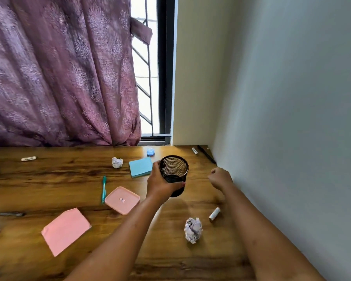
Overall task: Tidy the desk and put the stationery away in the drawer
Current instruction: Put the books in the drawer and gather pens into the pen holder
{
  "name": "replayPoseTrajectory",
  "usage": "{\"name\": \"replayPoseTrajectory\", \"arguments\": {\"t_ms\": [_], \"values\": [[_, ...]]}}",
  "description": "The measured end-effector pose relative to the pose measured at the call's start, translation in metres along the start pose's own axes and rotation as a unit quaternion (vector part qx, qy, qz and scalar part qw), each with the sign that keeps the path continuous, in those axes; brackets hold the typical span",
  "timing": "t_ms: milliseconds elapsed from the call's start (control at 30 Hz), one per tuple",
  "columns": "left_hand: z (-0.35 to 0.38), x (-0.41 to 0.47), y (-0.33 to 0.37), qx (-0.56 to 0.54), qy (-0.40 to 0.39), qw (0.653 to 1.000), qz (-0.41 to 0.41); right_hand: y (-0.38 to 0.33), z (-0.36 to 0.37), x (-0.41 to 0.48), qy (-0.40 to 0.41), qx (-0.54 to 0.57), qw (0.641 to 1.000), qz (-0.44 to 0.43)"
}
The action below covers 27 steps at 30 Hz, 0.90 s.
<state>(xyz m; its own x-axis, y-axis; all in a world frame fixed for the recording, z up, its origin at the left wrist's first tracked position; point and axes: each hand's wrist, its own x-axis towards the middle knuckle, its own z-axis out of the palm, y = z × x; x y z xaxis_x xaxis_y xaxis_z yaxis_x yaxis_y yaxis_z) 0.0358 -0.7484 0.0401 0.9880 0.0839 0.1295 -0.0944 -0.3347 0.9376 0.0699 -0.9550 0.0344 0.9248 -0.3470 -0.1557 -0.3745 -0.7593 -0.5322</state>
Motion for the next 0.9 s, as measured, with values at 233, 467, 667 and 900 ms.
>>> {"name": "replayPoseTrajectory", "arguments": {"t_ms": [233,467,667,900], "values": [[0.027,0.039,-0.020,0.025,0.005,1.000,-0.001,-0.003,0.018,0.069,0.020,-0.168,0.984,-0.045],[0.038,0.058,-0.033,0.020,-0.006,1.000,-0.019,0.002,0.044,0.107,-0.012,-0.266,0.963,-0.038],[0.031,0.055,-0.038,0.003,-0.002,1.000,-0.026,-0.005,0.041,0.114,-0.038,-0.281,0.959,-0.020],[0.014,0.038,-0.040,0.017,0.002,0.999,-0.049,-0.005,0.045,0.085,-0.035,-0.251,0.967,0.007]]}}
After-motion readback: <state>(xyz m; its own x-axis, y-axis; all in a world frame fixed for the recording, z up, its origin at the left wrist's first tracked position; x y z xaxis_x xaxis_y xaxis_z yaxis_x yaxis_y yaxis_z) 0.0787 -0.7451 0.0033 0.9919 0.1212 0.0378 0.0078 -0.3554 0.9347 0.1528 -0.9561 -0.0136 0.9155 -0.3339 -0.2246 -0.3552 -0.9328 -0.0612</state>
